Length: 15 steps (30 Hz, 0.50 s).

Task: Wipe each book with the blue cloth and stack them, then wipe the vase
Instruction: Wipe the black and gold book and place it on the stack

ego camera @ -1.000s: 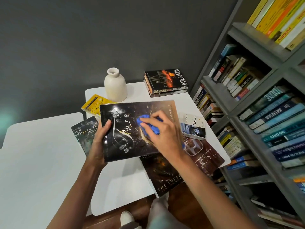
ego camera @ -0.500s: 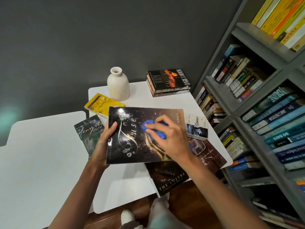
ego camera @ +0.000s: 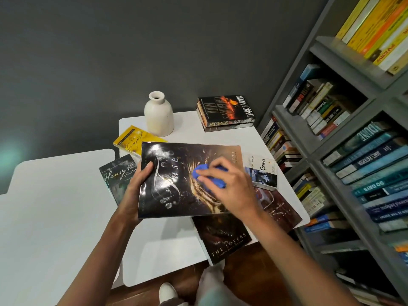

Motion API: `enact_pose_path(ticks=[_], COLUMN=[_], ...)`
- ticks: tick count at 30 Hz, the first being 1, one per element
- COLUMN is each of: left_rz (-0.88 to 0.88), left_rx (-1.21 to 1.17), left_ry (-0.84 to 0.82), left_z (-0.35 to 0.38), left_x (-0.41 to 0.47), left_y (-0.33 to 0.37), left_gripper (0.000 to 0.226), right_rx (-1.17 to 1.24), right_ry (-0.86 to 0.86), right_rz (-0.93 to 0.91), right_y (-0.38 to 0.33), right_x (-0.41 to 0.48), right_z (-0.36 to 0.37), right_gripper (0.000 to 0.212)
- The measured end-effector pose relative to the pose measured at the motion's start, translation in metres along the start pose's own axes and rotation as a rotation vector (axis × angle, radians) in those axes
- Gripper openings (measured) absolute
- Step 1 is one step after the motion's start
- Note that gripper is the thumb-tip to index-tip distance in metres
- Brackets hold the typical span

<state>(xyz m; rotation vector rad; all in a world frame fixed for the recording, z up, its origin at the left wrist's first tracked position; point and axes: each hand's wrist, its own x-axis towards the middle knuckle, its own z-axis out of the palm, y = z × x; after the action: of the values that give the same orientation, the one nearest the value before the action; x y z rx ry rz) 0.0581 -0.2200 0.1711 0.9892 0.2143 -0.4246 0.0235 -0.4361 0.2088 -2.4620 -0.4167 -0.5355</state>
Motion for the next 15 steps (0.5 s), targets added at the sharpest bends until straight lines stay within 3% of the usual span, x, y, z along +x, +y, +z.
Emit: enact_pose_path(ticks=[4,10,15], left_rz=[0.003,0.023,0.042], left_rx=[-0.004,0.091,0.117], left_ry=[-0.015,-0.1,-0.057], left_z=[0.007,0.009,0.011], left_x=[0.001,0.001,-0.003], left_y=[0.0,0.004,0.001], left_gripper=[0.059,0.054,0.049], right_rx=[-0.036,0.047,-0.014], right_ry=[0.092,-0.056,0.066], right_rz=[0.033,-0.101,0.047], right_y=[-0.01,-0.036,-0.005], right_x=[0.022,0.009,0.018], right_z=[0.007,0.021,0.004], right_gripper=[0.024,0.02,0.024])
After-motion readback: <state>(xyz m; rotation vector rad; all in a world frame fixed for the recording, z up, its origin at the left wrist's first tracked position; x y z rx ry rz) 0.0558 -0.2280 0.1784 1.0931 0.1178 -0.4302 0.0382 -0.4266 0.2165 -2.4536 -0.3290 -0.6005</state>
